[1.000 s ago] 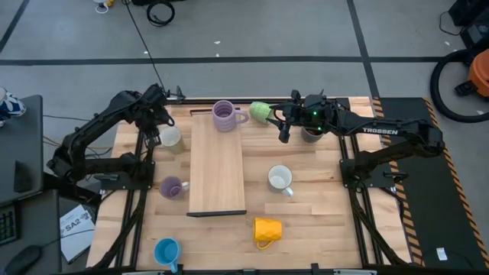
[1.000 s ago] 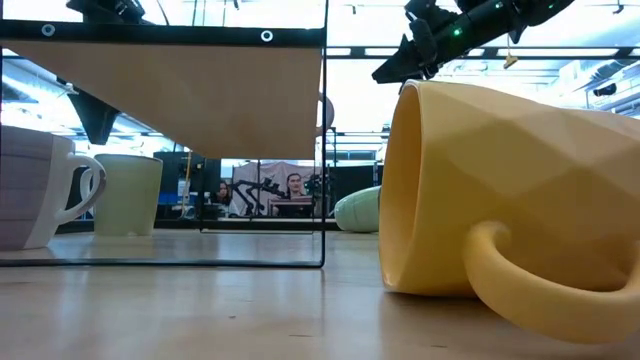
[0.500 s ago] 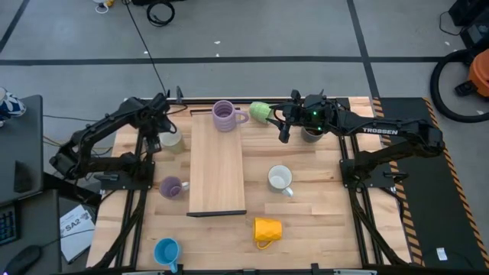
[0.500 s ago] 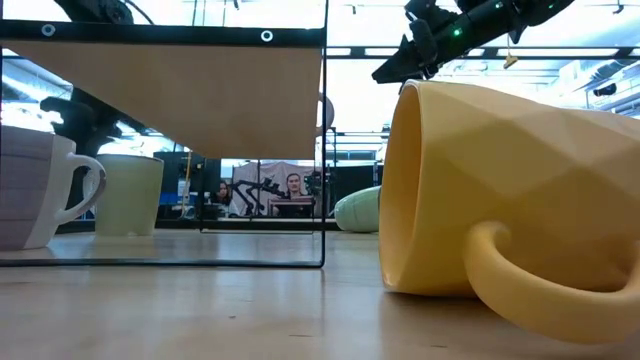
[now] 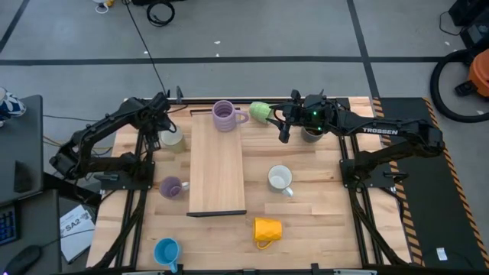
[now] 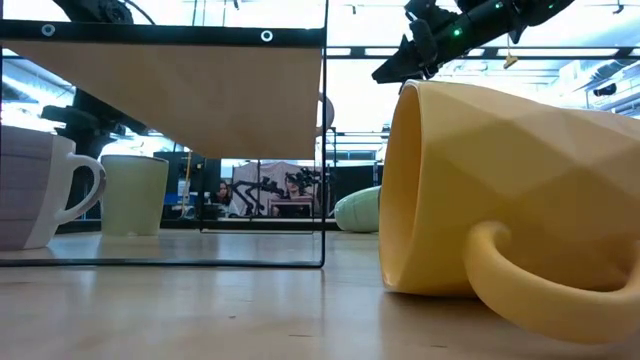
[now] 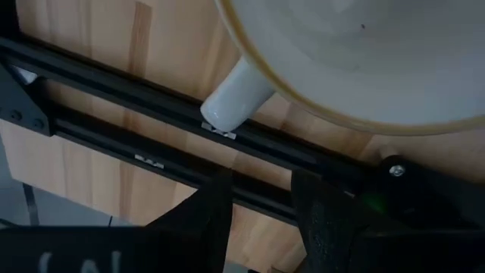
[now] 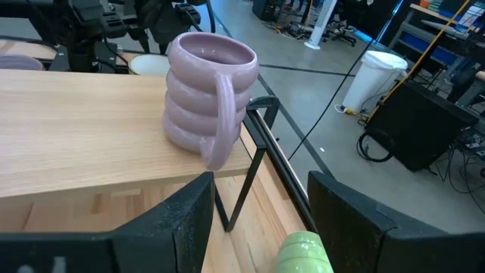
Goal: Place coffee mugs
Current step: Put the light green mug on the shelf
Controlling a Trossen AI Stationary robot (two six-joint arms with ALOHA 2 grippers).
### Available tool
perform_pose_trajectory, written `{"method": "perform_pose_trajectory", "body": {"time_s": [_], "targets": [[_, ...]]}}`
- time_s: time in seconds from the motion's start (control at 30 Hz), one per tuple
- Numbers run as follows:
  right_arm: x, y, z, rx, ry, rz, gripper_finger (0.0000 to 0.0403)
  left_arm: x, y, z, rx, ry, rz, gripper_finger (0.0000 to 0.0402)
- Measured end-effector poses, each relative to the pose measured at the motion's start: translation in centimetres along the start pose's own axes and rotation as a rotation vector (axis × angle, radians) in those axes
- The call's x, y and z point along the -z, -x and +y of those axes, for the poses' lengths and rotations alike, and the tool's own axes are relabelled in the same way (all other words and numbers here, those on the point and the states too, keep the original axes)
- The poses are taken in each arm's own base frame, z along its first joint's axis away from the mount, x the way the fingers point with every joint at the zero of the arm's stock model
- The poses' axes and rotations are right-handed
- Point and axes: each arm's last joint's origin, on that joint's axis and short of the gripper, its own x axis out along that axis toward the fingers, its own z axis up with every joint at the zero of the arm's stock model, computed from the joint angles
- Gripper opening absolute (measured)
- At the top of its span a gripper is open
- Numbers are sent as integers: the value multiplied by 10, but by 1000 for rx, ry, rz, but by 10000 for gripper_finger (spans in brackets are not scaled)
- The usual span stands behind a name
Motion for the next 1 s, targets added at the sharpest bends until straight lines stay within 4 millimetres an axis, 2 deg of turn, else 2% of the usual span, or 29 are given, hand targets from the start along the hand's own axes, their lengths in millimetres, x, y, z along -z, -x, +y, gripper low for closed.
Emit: {"method": "perform_pose_trajectory", "body": {"time_s": [0.77, 1.0], "targets": [[0, 0, 0, 0, 0, 0, 218, -3, 1, -1, -21, -2, -11, 142], [0, 0, 0, 0, 0, 0, 218, -11, 19, 4, -114, -8, -62, 142]]}}
